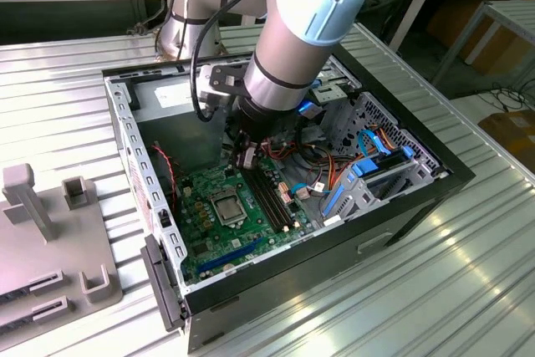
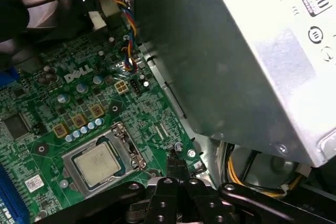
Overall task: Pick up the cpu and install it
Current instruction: 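Install the first cpu locking lever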
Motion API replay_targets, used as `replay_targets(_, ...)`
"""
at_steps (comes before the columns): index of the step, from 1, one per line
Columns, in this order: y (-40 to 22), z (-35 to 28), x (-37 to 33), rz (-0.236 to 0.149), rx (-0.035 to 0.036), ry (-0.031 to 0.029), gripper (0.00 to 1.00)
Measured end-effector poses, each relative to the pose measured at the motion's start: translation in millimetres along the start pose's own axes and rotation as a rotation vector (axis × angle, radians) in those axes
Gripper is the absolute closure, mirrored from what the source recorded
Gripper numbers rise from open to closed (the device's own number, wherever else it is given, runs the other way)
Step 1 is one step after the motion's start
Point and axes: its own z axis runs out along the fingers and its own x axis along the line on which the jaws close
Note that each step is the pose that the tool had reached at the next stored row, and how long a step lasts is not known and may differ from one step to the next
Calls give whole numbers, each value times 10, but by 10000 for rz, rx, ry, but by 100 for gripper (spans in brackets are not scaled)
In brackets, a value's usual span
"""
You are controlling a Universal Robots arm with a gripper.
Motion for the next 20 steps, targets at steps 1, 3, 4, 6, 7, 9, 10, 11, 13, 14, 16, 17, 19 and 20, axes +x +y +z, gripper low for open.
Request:
replay_targets(1,-4,-1,7,-35,-3,6,89)
replay_targets(3,-11,-4,20,-130,-14,22,89)
replay_targets(4,-11,-4,21,-208,-24,31,89)
replay_targets(6,-12,-4,21,-494,-60,70,89)
replay_targets(7,-12,-4,21,-631,-77,87,89)
replay_targets(9,-12,-5,22,-921,-113,125,89)
replay_targets(10,-16,-5,22,-1000,-119,132,89)
replay_targets(11,-20,-5,21,-1004,-119,132,89)
replay_targets(13,-33,-6,18,-1005,-119,132,89)
replay_targets(14,-37,-7,19,-1005,-118,132,89)
replay_targets(16,-44,-9,31,-1005,-115,130,89)
replay_targets(17,-51,-12,43,-1009,-113,131,89)
replay_targets(19,-64,-17,67,-1013,-113,131,89)
replay_targets(20,-69,-19,78,-1014,-114,131,89)
